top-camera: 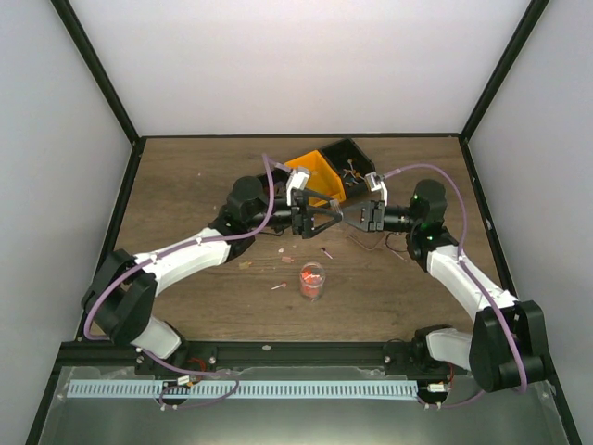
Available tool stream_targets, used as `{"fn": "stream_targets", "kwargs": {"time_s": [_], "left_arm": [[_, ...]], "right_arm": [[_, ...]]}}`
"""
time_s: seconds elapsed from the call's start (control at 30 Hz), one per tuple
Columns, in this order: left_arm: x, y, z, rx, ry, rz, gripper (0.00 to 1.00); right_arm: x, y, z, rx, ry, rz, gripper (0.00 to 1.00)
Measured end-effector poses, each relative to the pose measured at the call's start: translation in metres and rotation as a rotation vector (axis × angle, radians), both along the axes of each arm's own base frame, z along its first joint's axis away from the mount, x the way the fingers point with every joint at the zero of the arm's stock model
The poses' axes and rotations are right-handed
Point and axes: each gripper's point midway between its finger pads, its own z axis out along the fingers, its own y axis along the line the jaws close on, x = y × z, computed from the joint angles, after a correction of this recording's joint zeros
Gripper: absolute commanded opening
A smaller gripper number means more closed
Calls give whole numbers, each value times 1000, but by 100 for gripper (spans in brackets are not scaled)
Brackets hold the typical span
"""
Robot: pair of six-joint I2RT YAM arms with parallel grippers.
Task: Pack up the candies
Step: Pick up the bottle lid at the center of the board.
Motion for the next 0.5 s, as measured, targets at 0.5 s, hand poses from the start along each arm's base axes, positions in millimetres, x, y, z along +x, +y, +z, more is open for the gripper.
{"fn": "stream_targets", "kwargs": {"time_s": [0.5], "left_arm": [[5, -6, -12, 16, 54, 18, 83]], "right_arm": [[15, -2, -7, -31, 27, -77, 2]]}}
